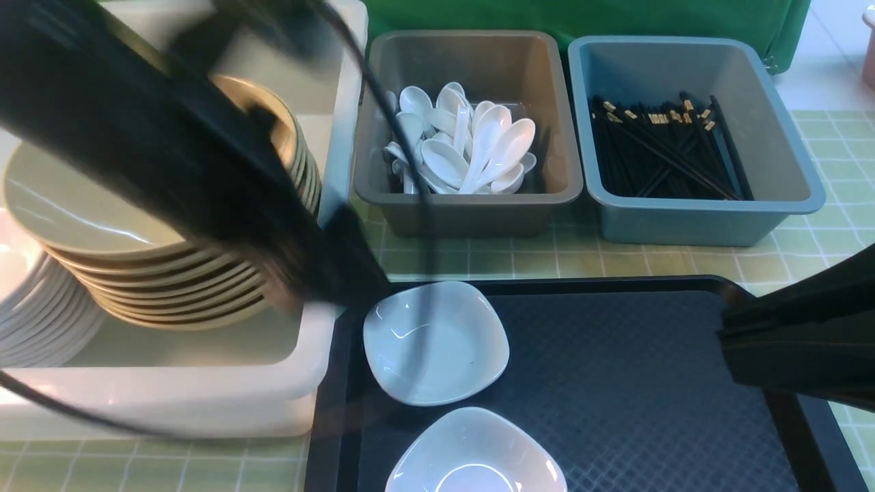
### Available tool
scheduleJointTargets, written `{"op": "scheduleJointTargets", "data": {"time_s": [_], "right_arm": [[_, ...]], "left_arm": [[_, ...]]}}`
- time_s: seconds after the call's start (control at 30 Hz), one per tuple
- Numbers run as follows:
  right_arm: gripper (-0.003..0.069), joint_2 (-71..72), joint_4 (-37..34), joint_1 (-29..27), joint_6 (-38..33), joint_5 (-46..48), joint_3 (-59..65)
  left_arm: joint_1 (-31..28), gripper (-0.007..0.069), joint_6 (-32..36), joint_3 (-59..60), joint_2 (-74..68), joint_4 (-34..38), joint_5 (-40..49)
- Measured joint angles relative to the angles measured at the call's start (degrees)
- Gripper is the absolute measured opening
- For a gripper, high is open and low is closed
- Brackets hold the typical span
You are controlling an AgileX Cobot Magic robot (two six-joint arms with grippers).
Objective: On green table put chopsticks spoon bowls plates into blue grey white boxes.
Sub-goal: 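Grasp the small white bowl on the black tray by its rim with the left gripper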
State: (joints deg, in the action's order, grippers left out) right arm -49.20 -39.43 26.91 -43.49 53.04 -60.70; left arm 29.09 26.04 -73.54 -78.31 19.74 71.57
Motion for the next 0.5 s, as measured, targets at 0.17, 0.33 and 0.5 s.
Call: {"op": "scheduleJointTargets", "data": {"time_s": [0.17, 0.33, 0.5], "right_arm": [[0.0083, 0.0, 0.0, 0.0, 0.0, 0.0, 0.0], [0.0089, 0.0, 0.0, 0.0, 0.0, 0.0, 0.0], [0.009, 0.0, 0.0, 0.0, 0.0, -0.3, 0.0]], "left_arm": [[7.8, 0.0501, -0.26, 1.89, -10.73, -0.07, -0.99], [9.2, 0.0455, -0.61, 1.89, -18.01, -0.01, -3.04], [9.2, 0.0446, -1.17, 1.89, -21.8, -0.35, -6.34]]}}
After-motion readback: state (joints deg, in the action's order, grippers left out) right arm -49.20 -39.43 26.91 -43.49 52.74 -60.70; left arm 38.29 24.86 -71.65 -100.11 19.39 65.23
